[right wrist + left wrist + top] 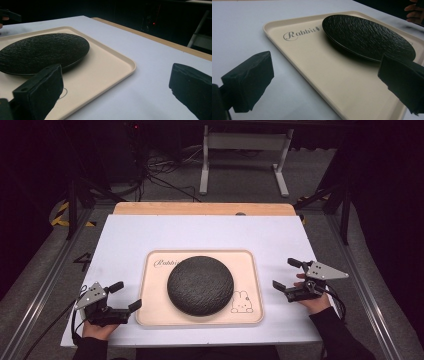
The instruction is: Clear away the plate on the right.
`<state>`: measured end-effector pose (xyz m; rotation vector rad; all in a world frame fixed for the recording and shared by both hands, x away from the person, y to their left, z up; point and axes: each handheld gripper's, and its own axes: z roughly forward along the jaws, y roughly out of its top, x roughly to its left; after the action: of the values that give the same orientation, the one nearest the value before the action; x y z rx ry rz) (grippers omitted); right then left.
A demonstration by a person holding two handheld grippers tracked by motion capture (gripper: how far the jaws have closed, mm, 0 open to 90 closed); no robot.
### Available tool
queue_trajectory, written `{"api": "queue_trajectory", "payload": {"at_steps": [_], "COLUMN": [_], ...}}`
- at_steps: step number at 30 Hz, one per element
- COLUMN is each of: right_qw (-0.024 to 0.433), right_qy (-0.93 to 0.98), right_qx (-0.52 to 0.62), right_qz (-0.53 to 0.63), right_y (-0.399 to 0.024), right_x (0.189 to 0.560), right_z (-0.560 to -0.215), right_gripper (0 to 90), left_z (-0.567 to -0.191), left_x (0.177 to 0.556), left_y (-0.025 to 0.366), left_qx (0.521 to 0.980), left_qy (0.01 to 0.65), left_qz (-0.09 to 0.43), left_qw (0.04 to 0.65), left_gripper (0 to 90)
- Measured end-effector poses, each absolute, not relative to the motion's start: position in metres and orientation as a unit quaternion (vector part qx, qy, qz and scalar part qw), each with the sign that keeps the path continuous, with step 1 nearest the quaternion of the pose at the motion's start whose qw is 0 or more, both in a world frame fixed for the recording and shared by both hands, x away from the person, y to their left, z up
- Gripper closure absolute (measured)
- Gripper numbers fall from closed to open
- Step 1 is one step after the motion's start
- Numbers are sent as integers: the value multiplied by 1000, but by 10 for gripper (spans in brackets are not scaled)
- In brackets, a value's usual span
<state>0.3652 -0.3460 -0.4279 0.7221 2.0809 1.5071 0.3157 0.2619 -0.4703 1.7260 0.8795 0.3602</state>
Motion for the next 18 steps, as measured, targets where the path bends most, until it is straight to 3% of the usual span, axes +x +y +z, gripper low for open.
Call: {"api": "queue_trajectory", "payload": {"at_steps": [18], "right_qw": [218], "right_qy": [761], "right_qx": [285], "right_qz": [540], "right_y": [-355], "right_x": [360], "right_z": [-449], "right_gripper": [0], "left_z": [-470], "left_x": [316], "left_y": [262], "left_qx": [730], "left_qy": [372], "left_qz": [154], "left_qw": [553], "left_gripper": [12]}}
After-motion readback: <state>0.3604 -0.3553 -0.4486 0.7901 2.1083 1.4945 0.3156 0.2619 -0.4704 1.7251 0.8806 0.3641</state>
